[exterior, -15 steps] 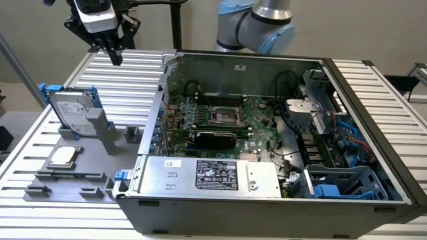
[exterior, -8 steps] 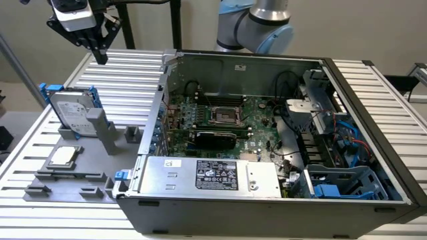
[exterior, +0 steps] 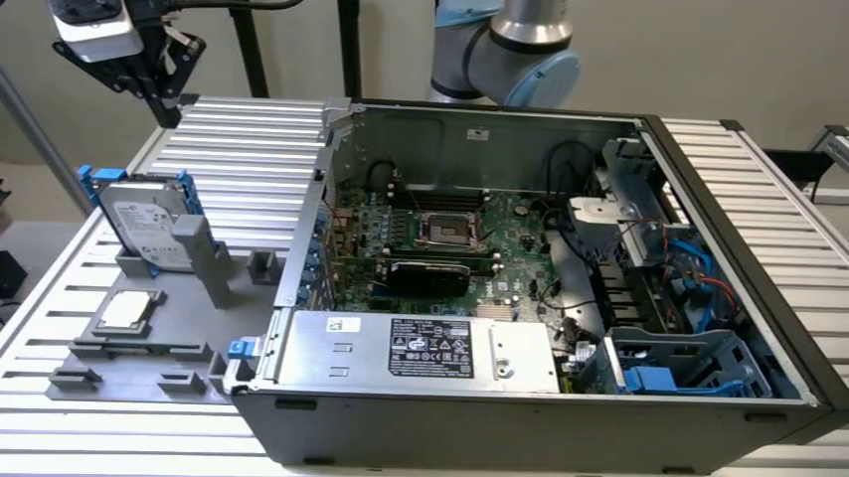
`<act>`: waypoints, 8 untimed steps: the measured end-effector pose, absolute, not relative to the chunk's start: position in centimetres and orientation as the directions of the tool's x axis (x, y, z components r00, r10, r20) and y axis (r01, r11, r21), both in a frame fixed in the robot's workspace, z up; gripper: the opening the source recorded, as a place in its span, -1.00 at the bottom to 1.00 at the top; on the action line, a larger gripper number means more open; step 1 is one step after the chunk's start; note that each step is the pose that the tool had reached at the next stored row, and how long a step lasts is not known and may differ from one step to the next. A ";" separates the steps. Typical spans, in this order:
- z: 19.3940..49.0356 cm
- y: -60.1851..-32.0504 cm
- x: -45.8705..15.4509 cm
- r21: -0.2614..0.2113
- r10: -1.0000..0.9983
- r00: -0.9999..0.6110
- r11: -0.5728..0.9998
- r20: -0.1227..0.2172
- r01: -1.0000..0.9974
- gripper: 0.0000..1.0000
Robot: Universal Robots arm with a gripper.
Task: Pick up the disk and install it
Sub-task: 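Reach for the disk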
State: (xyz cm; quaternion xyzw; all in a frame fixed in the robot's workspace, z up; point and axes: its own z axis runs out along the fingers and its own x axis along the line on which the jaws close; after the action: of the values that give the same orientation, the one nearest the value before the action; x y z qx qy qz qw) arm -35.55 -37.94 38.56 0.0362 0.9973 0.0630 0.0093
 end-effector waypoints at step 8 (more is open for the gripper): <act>38.2 -37.8 -39.2 0.106 0.073 -0.997 0.992 -0.016 0.071 -0.79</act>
State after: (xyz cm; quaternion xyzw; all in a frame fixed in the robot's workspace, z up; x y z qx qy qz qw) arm -39.17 -37.82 38.17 0.0359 0.9979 0.0529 0.0097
